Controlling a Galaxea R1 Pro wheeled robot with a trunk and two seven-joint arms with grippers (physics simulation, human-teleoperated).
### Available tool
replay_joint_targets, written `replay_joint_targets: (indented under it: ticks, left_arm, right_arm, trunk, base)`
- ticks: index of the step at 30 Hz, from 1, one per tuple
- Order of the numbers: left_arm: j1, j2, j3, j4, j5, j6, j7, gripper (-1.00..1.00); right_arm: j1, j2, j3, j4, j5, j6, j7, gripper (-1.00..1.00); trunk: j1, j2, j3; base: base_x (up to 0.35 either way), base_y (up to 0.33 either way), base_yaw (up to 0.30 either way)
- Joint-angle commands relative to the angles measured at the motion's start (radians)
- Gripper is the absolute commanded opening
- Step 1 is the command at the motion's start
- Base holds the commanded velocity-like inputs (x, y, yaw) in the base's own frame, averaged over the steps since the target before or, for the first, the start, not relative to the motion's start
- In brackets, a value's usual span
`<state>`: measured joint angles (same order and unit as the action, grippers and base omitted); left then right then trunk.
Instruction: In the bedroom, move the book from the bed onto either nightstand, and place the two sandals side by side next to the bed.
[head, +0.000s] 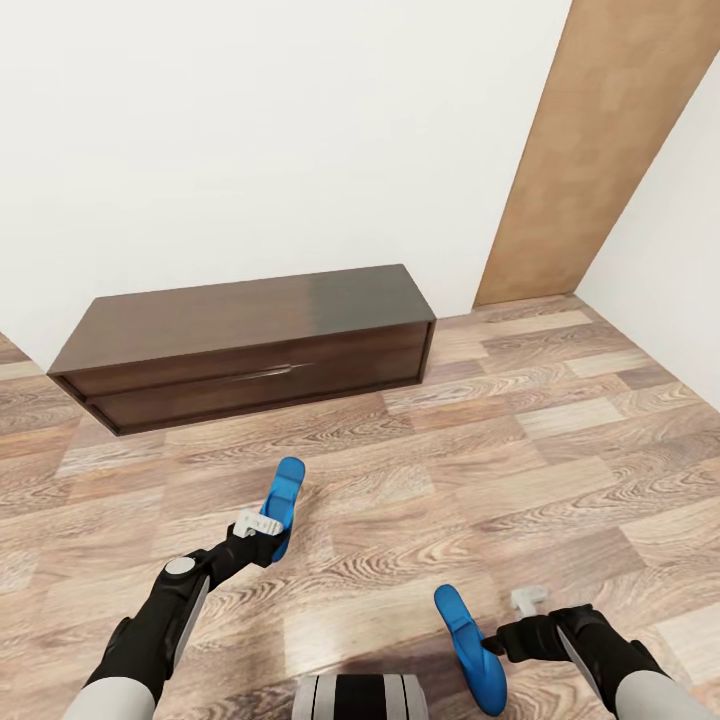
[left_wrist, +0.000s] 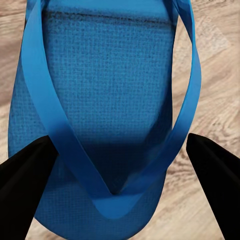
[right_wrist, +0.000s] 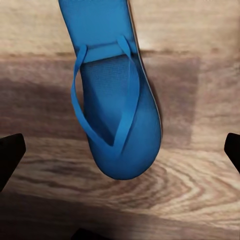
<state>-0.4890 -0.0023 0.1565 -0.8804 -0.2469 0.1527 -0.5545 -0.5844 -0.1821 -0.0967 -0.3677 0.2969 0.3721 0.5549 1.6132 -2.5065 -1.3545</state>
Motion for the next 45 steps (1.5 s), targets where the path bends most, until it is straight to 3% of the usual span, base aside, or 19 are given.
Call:
replay_joint_targets:
  ticks: [1, 21, 40, 45]
  left_arm:
    - [0.0, -0.001, 0.003, -0.002, -0.002, 0.007, -0.007, -1.0]
    - [0.0, -0.01, 0.001, 0.0, -0.002, 0.007, -0.007, -1.0]
    - [0.0, -0.031, 0.001, 0.0, -0.003, 0.007, -0.007, -1.0]
    - [0.0, -0.034, 0.001, 0.0, -0.003, 0.007, -0.007, -1.0]
  right_arm:
    - [0.0, 0.002, -0.008, -0.001, 0.009, 0.005, 0.007, 1.0]
    - [0.0, 0.002, -0.009, -0.003, 0.008, 0.006, 0.007, 1.0]
    - [-0.004, 0.002, -0.012, -0.096, 0.011, 0.019, 0.008, 1.0]
    - [-0.005, 0.003, -0.012, -0.096, 0.012, 0.019, 0.007, 1.0]
  trunk:
    - [0.0, 0.0, -0.001]
    - [0.008, -0.005, -0.074]
    - [0.008, -0.005, -0.074]
    - [0.011, -0.006, -0.094]
  base:
    - [0.0, 0.0, 0.0]
    - [0.0, 0.0, 0.0]
    - [0.0, 0.0, 0.0]
    - [0.0, 0.0, 0.0]
